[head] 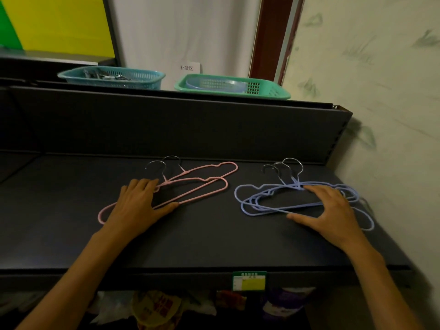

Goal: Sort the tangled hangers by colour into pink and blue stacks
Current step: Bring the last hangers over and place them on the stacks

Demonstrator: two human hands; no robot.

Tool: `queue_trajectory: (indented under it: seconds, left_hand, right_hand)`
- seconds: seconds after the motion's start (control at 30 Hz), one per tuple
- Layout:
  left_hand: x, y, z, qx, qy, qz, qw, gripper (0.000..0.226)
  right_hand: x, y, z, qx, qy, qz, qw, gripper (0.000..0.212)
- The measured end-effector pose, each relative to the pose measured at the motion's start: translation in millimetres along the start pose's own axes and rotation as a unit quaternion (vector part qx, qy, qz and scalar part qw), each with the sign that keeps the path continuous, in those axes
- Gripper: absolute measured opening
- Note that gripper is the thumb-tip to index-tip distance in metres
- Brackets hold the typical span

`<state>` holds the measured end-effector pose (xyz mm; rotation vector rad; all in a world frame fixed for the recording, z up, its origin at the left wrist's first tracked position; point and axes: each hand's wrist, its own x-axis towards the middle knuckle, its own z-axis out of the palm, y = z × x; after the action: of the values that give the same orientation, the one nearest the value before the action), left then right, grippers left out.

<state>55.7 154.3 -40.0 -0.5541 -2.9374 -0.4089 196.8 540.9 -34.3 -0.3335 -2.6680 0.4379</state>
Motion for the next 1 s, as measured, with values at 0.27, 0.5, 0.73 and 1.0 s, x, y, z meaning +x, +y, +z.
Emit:
queue_trajectory:
  seconds: [0.27, 0.5, 0.73, 1.0]
  left_hand:
    - [-44.9, -38.1, -37.9, -0.008, 0.083, 0.028, 0.996, 0.098]
    - [-95.3, -119.3, -74.2, 0.025, 0.128, 0.020, 0.991, 0.087]
    - [-164.2, -246.1, -118.4, 0.036, 0.154, 0.002, 0.987, 0.090]
    - [-241.1, -365.6, -160.1, 0.046, 0.198, -0.049, 0.978, 0.083]
  right_hand:
    - [-12.6, -41.8, -0.4, 0.026, 0.010, -0.036, 0.999, 0.087]
    - [-22.0, -134.5, 22.4, 0.046, 0.017, -0.079, 0.996, 0.098]
    - [-44.1, -271.7, 64.8, 0.051, 0.022, -0.134, 0.989, 0.096]
    - [-57.7, -422.1, 122.5, 0.084, -0.004, -0.190, 0.978, 0.094]
